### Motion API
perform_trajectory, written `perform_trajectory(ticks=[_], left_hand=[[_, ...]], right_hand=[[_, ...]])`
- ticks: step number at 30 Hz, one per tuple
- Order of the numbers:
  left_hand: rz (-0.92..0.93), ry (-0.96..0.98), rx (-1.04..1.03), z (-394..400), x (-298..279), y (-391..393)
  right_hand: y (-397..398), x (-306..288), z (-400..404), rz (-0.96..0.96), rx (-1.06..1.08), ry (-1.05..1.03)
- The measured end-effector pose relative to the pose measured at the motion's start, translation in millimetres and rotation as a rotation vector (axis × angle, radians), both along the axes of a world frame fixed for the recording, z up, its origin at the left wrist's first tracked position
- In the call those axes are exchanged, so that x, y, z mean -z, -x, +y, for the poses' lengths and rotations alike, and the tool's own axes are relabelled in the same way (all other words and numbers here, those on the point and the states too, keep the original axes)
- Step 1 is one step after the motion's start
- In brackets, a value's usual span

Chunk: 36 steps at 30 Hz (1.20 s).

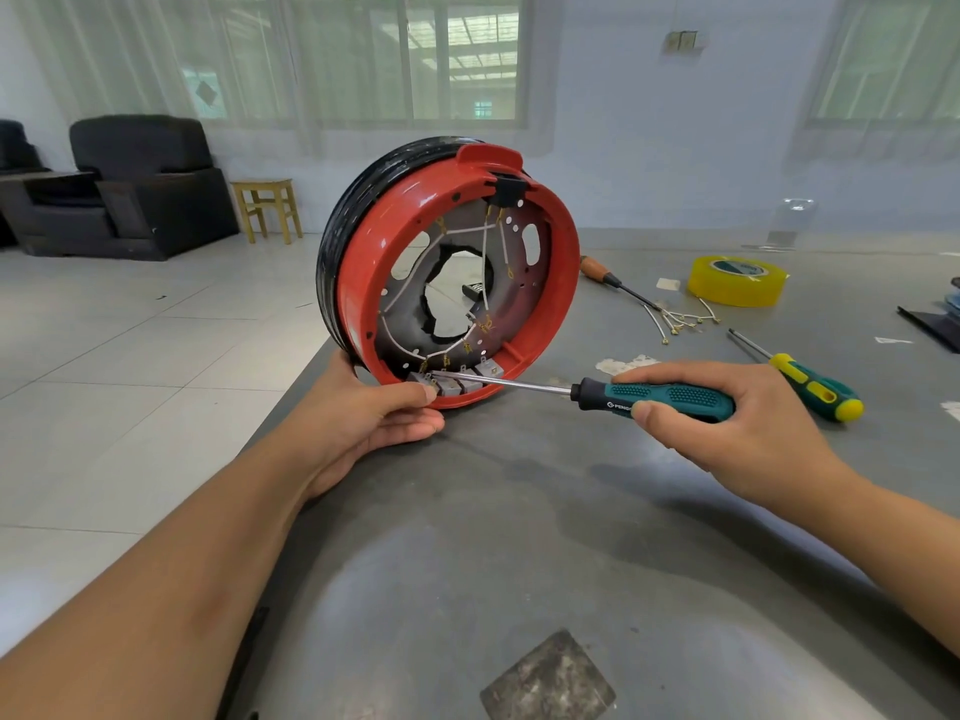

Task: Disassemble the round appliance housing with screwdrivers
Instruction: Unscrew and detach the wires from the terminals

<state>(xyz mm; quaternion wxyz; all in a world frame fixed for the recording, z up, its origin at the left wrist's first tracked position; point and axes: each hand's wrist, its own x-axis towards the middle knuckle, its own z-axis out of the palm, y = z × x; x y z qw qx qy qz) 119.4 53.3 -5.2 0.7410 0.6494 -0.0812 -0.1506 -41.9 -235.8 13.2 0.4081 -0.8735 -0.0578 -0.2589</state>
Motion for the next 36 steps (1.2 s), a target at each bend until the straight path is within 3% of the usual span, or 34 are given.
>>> perform_trajectory(ticks=[26, 36], left_hand=[[0.033, 0.067, -0.037, 4.4, 2.0, -2.0], [0.036, 0.082, -0.075, 2.4, 0.1, 0.2]], right_hand=[[-0.7, 14.8, 9.4, -0.045, -0.022, 0.037], [-7.1, 16.9, -12.1, 0.036, -0.053, -0.194]])
